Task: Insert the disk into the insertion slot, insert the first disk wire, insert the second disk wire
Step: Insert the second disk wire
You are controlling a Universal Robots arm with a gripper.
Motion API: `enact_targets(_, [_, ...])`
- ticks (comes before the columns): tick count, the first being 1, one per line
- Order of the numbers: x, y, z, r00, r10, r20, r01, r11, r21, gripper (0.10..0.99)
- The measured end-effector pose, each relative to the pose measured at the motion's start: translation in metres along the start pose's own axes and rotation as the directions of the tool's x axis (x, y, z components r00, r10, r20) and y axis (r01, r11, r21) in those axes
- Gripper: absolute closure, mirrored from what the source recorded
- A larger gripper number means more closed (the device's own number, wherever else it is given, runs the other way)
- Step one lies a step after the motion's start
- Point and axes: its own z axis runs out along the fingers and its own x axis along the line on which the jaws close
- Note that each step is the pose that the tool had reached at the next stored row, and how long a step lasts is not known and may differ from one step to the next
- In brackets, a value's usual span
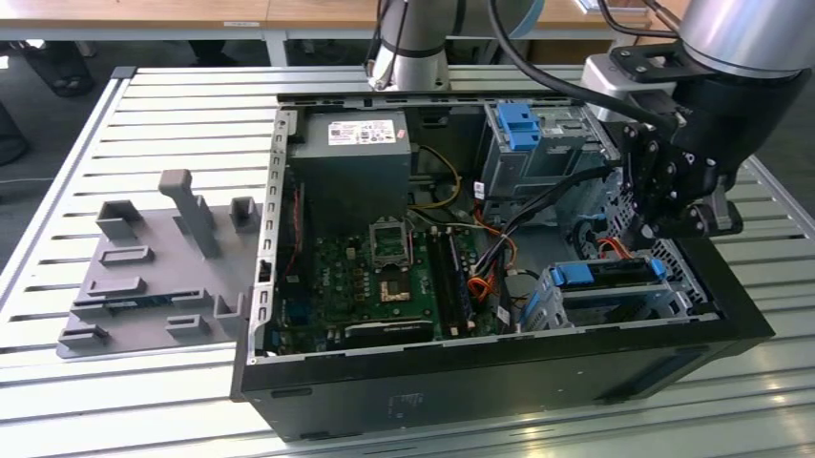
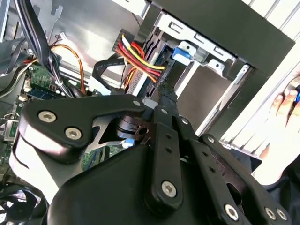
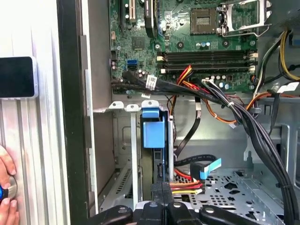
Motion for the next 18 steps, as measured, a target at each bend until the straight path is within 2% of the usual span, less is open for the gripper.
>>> enact_targets(11, [0.0006, 0.0182, -0.0017, 1.0, 0.0, 0.0, 0.0, 1.0, 0.0, 0.98])
enact_targets(15, [0.0004, 0.0199, -0.0021, 1.0, 0.001, 0.0054, -0.001, 1.0, -0.001, 0.98])
enact_targets(18, [-0.0002, 0.0199, -0.0025, 0.9999, 0.002, 0.0112, -0.002, 1.0, -0.008, 0.98])
